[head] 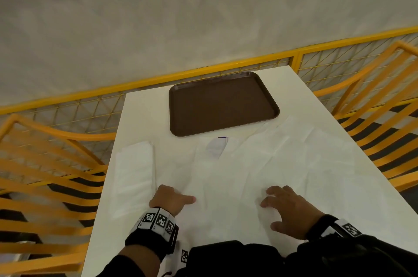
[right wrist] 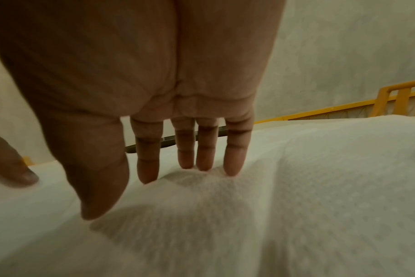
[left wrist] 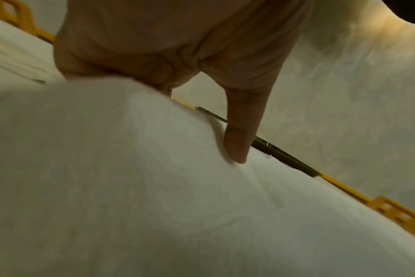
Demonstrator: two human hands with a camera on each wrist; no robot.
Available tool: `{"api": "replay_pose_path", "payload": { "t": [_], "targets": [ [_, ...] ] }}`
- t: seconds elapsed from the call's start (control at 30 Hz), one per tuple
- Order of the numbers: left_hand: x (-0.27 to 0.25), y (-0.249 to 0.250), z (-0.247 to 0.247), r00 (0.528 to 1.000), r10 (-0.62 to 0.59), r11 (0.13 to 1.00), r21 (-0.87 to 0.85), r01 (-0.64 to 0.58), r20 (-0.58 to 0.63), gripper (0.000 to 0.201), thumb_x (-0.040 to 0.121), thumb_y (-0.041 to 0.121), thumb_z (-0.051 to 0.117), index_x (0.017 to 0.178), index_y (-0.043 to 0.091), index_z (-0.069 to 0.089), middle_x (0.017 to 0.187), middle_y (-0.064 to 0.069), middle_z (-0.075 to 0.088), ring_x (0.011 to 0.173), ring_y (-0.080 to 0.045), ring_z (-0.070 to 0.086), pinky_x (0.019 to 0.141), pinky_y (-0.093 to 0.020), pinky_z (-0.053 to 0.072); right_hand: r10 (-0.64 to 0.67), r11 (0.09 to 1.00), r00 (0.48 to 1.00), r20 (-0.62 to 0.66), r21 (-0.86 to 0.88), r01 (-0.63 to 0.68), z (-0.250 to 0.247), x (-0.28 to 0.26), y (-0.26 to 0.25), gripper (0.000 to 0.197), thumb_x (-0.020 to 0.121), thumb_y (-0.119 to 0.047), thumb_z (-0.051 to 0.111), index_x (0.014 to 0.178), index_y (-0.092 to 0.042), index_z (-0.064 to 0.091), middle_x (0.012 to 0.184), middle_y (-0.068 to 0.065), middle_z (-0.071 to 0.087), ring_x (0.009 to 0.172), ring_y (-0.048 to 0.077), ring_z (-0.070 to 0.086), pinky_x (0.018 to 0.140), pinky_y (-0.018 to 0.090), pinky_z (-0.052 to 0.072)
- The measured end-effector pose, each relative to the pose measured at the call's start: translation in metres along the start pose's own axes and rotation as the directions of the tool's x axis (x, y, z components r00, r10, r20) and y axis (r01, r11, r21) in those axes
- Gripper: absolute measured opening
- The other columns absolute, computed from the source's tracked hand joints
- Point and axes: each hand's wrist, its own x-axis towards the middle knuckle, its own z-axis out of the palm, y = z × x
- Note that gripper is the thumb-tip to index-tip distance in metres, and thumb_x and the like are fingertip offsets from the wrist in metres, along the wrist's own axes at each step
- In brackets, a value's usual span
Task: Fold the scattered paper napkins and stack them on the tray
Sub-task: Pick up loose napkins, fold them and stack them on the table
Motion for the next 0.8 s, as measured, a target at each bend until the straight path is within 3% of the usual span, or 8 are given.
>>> {"api": "replay_pose_path", "payload": {
  "t": [0.2,0.3,0.37,0.47,0.57,0.67,0.73,0.8],
  "targets": [
    [0.0,-0.007,-0.006,0.988,-0.121,0.956,-0.277,0.092,-0.091,0.081,0.055,0.021,0.09,0.124,0.009,0.048,0.133,-0.017,0.039,0.117,-0.036,0.048,0.092,-0.039,0.045,-0.012,1.0,1.0,0.013,0.002,0.012,0.001,0.0,0.003,0.056,0.08,-0.041,0.063,0.133,-0.037,0.044,0.149,-0.011,0.023,0.13,0.015,0.028,0.105,0.035,0.037],
    [0.001,-0.013,-0.014,0.986,-0.12,0.937,-0.341,0.075,-0.113,0.091,0.054,0.017,0.09,0.132,0.006,0.045,0.137,-0.018,0.044,0.121,-0.036,0.048,0.1,-0.041,0.044,-0.022,1.0,1.0,-0.001,0.017,0.022,0.001,0.0,0.006,0.054,0.081,-0.041,0.062,0.132,-0.038,0.045,0.148,-0.014,0.023,0.13,0.012,0.027,0.105,0.032,0.036],
    [0.001,-0.015,-0.016,0.996,-0.086,0.915,-0.397,0.068,-0.029,0.099,0.046,0.025,0.091,0.132,0.0,0.047,0.134,-0.017,0.051,0.121,-0.033,0.051,0.103,-0.041,0.043,-0.024,0.999,1.0,-0.008,0.041,0.024,0.0,0.0,0.008,0.051,0.082,-0.041,0.061,0.131,-0.037,0.046,0.146,-0.015,0.026,0.13,0.01,0.028,0.106,0.03,0.035],
    [-0.006,-0.015,-0.014,0.999,-0.033,0.894,-0.446,0.038,0.02,0.074,0.052,0.027,0.089,0.115,0.001,0.06,0.117,-0.011,0.06,0.107,-0.027,0.057,0.094,-0.033,0.045,-0.031,0.996,0.998,-0.056,0.081,0.036,0.001,0.0,0.011,0.044,0.086,-0.039,0.059,0.129,-0.037,0.048,0.14,-0.015,0.037,0.126,0.009,0.034,0.106,0.025,0.033],
    [-0.02,-0.006,-0.01,0.968,0.16,0.961,-0.192,-0.197,-0.196,0.029,0.07,0.034,0.078,0.071,0.015,0.056,0.073,0.0,0.056,0.077,-0.025,0.053,0.072,-0.032,0.044,-0.027,0.992,0.993,-0.119,0.116,0.041,0.001,-0.003,0.011,0.039,0.09,-0.038,0.056,0.128,-0.038,0.048,0.127,-0.024,0.042,0.123,0.005,0.038,0.104,0.018,0.03],
    [-0.045,0.008,-0.014,0.816,0.441,0.897,0.17,-0.407,-0.375,0.025,0.082,0.031,0.066,0.068,0.014,0.053,0.062,0.0,0.054,0.064,-0.022,0.051,0.057,-0.027,0.039,-0.054,0.984,0.987,-0.148,0.157,0.078,-0.007,-0.003,0.005,0.04,0.091,-0.041,0.056,0.13,-0.042,0.045,0.118,-0.031,0.036,0.116,-0.004,0.039,0.106,0.016,0.029],
    [-0.062,0.019,-0.023,0.58,0.714,0.699,0.348,-0.625,-0.393,0.013,0.083,0.023,0.066,0.073,0.015,0.062,0.062,0.002,0.055,0.059,-0.019,0.053,0.051,-0.022,0.035,-0.082,0.964,0.975,-0.207,0.234,0.13,-0.021,0.0,-0.006,0.051,0.088,-0.042,0.061,0.133,-0.046,0.037,0.121,-0.031,0.036,0.111,-0.009,0.039,0.107,0.022,0.034],
    [-0.079,0.037,-0.037,0.359,0.892,0.45,0.467,-0.761,-0.276,0.013,0.082,0.026,0.059,0.077,0.017,0.067,0.065,0.004,0.057,0.059,-0.016,0.054,0.053,-0.023,0.04,-0.104,0.929,0.938,-0.332,0.305,0.211,-0.04,0.007,-0.02,0.073,0.082,-0.043,0.068,0.139,-0.046,0.023,0.133,-0.027,0.032,0.12,-0.006,0.037,0.11,0.023,0.032]
  ]
}}
